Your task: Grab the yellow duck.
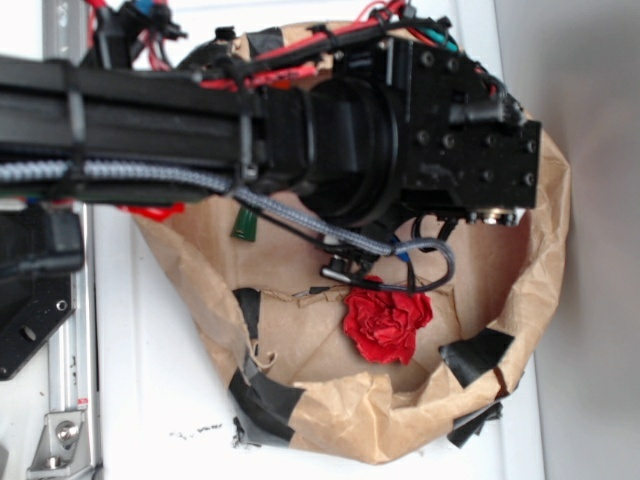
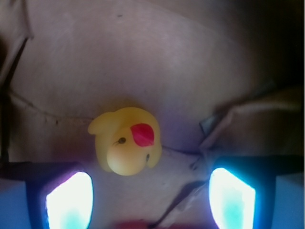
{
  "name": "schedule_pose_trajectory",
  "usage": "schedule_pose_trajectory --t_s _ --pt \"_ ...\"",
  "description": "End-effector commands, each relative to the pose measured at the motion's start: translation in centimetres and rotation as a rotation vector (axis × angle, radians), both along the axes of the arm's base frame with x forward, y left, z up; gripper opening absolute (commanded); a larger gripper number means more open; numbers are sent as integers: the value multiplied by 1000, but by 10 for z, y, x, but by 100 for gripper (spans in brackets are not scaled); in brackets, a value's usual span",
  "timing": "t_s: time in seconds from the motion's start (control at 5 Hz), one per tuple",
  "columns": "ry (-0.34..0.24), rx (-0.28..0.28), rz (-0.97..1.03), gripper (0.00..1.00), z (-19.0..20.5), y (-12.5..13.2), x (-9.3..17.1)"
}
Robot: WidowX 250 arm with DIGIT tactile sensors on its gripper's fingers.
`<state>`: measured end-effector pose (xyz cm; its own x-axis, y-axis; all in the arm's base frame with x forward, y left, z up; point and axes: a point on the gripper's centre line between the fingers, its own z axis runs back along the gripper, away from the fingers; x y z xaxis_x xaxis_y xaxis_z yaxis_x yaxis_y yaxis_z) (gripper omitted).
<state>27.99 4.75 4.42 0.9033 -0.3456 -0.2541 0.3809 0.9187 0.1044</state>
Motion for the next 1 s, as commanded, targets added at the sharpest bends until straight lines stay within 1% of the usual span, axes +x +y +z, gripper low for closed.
schedule_pose_trajectory --t_s 0.0,0.4,0.6,0.8 --pt "-88 8 -103 100 22 -4 -1" --pt "-88 8 -103 100 22 -4 -1" --pt "-166 67 -270 100 22 1 -6" --pt "-181 -6 -357 100 24 5 -5"
